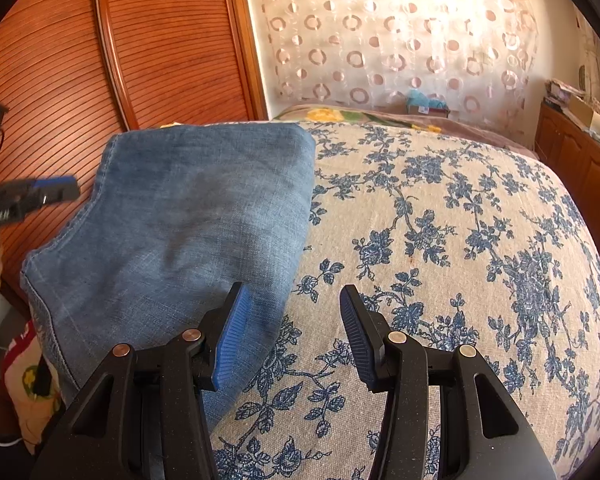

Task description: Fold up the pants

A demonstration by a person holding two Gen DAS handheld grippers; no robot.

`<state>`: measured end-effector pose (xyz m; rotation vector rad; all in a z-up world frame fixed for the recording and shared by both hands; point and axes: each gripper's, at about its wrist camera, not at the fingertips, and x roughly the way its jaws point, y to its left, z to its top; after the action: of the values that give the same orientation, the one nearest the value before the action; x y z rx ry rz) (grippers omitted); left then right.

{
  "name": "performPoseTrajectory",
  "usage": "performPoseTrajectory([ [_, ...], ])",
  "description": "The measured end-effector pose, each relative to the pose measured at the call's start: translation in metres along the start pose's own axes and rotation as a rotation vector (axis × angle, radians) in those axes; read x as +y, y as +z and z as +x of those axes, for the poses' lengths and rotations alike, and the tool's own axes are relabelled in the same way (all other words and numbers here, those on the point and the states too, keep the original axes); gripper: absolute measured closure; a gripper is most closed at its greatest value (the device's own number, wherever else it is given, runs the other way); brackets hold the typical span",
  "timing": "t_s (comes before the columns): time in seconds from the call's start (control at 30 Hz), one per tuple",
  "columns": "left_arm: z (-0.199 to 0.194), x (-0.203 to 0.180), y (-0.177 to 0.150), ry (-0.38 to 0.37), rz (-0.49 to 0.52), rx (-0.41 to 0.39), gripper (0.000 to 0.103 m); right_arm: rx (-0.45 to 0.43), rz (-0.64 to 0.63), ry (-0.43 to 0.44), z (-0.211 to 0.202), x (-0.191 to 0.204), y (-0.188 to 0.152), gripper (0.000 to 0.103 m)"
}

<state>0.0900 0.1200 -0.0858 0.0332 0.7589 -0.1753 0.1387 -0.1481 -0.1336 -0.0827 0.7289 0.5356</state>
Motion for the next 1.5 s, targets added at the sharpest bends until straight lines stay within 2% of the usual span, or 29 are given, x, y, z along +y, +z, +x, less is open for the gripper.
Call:
performPoseTrajectory([
  [0.2, -0.013, -0.019, -0.025, -0.024, 0.019, 0.018, 0.063, 0.0, -0.022, -0.009, -0.009, 0.005, -0.002, 0.055],
  [0.6, -0.03, -0.026, -0.057, -0.03, 0.017, 0.02, 0.063, 0.007, -0.036, 0.056, -0.059, 0.028, -0.018, 0.055],
  [0.63, -0.03, -0.025, -0.057, -0.03, 0.017, 0.017, 0.069, 0.01, -0.039, 0.059, -0.061, 0.03, -0.019, 0.055],
  [0.67, -0.03, -0.024, -0.058, -0.033, 0.015, 0.018, 0.08, 0.013, -0.043, 0.06, -0.062, 0.032, -0.02, 0.055],
  [0.73, -0.028, -0.022, -0.06, -0.054, 0.008, 0.026, 0.09, 0.016, -0.046, 0.063, -0.064, 0.033, -0.021, 0.055],
  [0.83, -0.032, -0.022, -0.062, -0.054, 0.011, 0.005, 0.093, 0.021, -0.044, 0.071, -0.065, 0.035, -0.022, 0.055],
  [1.0, -0.039, -0.007, -0.059, -0.031, -0.042, -0.019, 0.093, 0.037, -0.045, 0.086, -0.065, 0.037, -0.027, 0.055],
  [1.2, -0.032, -0.004, -0.064, -0.024, -0.053, 0.009, 0.091, 0.054, -0.051, 0.104, -0.062, 0.043, -0.032, 0.055],
  [1.5, -0.038, -0.001, -0.067, -0.029, -0.075, -0.001, 0.083, 0.039, 0.003, 0.109, -0.053, 0.04, -0.025, 0.055],
])
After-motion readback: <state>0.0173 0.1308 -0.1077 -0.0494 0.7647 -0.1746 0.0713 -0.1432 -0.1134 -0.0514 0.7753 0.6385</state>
